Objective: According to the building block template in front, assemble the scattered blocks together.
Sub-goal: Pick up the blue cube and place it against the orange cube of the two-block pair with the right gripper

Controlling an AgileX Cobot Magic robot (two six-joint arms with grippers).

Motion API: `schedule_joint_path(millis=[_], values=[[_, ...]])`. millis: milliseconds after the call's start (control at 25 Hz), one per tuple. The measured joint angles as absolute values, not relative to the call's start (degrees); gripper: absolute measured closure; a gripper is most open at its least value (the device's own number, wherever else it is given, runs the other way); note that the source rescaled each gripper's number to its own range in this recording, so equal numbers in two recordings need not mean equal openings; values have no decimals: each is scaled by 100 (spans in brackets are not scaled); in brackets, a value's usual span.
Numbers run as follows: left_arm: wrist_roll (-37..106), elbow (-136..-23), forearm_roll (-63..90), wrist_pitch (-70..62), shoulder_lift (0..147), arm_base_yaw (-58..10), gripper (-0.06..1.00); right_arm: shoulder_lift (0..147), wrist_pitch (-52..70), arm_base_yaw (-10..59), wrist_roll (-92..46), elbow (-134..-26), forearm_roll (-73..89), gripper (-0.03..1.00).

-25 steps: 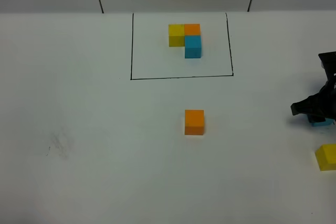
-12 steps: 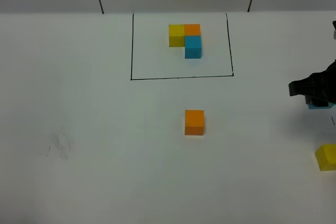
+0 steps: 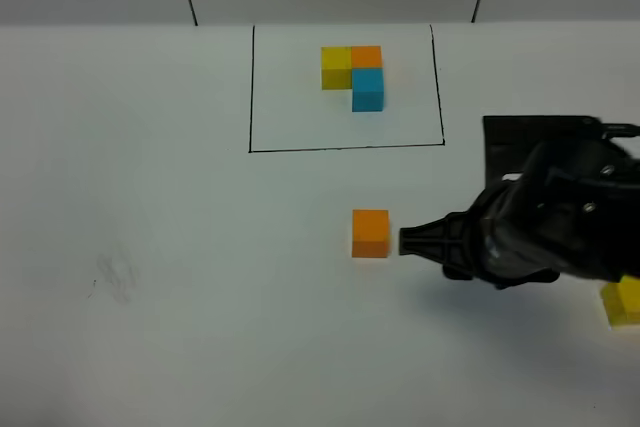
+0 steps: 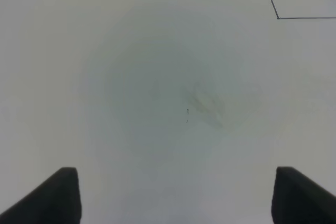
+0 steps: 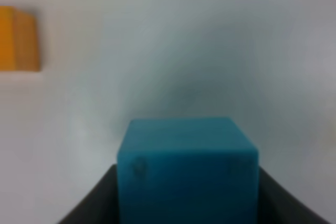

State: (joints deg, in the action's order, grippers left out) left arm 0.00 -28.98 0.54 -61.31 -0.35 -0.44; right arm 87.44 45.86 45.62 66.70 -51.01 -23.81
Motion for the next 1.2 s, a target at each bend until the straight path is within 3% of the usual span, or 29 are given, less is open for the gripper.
schedule_joint_path(millis=[280, 840, 1200], values=[[0, -2898, 54, -6131, -35, -44, 37, 9575, 3644, 4930, 7579, -5127, -2374, 69], [0, -2898, 54, -6131, -35, -44, 37, 11021, 4103, 5022, 6703, -6524, -1667, 69], [0, -2898, 54, -6131, -35, -44, 37, 11362, 4062, 5105, 6900, -6579, -1688, 69]])
